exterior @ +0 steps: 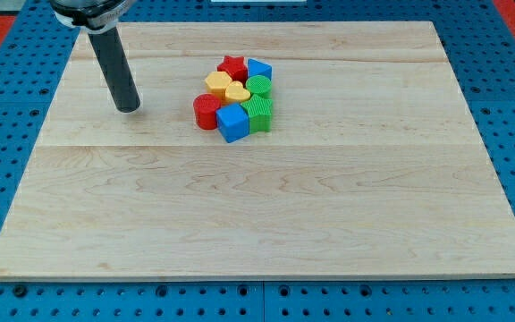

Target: Slide yellow hexagon along with the yellow heart and green star towards the center right

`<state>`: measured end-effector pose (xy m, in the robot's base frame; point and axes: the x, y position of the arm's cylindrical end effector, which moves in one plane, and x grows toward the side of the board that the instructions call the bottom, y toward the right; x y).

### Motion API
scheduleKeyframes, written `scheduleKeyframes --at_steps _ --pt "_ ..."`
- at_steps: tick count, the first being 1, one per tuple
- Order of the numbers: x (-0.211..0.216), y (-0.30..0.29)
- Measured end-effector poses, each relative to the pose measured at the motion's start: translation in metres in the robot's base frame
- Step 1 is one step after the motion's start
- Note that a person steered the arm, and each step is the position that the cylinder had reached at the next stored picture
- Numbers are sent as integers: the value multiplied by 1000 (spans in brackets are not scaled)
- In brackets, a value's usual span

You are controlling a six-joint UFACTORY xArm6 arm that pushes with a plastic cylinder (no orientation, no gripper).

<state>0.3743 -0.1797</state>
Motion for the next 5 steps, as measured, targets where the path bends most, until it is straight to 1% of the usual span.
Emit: scheduleKeyframes --at_steps 1,2,3,4,5 --pt "17 9" --pt "-11 8" --pt "-53 28" --pt "-61 81" --pt "-38 134"
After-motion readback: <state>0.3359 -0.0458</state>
